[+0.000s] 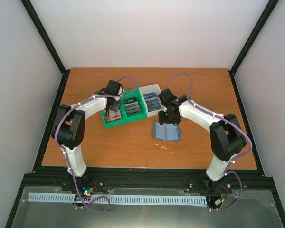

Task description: Put the credit cards into the card holder

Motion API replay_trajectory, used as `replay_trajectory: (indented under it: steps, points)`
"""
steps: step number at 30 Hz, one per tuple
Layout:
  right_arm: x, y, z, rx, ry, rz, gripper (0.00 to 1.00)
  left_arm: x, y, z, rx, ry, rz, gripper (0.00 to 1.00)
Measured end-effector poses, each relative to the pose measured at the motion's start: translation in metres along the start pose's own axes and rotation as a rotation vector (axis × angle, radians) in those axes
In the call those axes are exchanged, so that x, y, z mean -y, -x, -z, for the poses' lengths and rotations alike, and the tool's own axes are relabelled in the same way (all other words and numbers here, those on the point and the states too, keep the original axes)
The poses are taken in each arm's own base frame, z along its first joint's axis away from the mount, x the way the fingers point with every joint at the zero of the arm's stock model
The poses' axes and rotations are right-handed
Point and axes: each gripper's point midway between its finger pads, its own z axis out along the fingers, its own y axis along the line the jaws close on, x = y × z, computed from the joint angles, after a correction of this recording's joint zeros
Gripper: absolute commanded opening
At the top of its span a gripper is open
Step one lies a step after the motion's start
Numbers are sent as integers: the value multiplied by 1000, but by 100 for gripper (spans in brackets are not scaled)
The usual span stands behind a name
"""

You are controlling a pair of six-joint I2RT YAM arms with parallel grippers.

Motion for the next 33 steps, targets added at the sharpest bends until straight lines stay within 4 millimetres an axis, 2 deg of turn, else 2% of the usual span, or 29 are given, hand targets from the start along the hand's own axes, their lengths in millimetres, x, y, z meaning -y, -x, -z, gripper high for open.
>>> replay_trajectory:
  steps: [7, 17, 24, 33]
  points:
    - [-1, 5, 2, 9, -4, 9, 59, -4, -3, -6, -5, 18, -12, 23]
    - [-2, 12, 3, 8, -13, 29, 59, -22, 9, -14, 40, 98, -62, 21]
    - [-1, 13, 5, 9, -23, 31, 59, -24, 1, -30, 8, 113, -112, 22]
    - [1, 12, 6, 5, -35, 33, 59, -36, 9, -33, 31, 153, -151, 10]
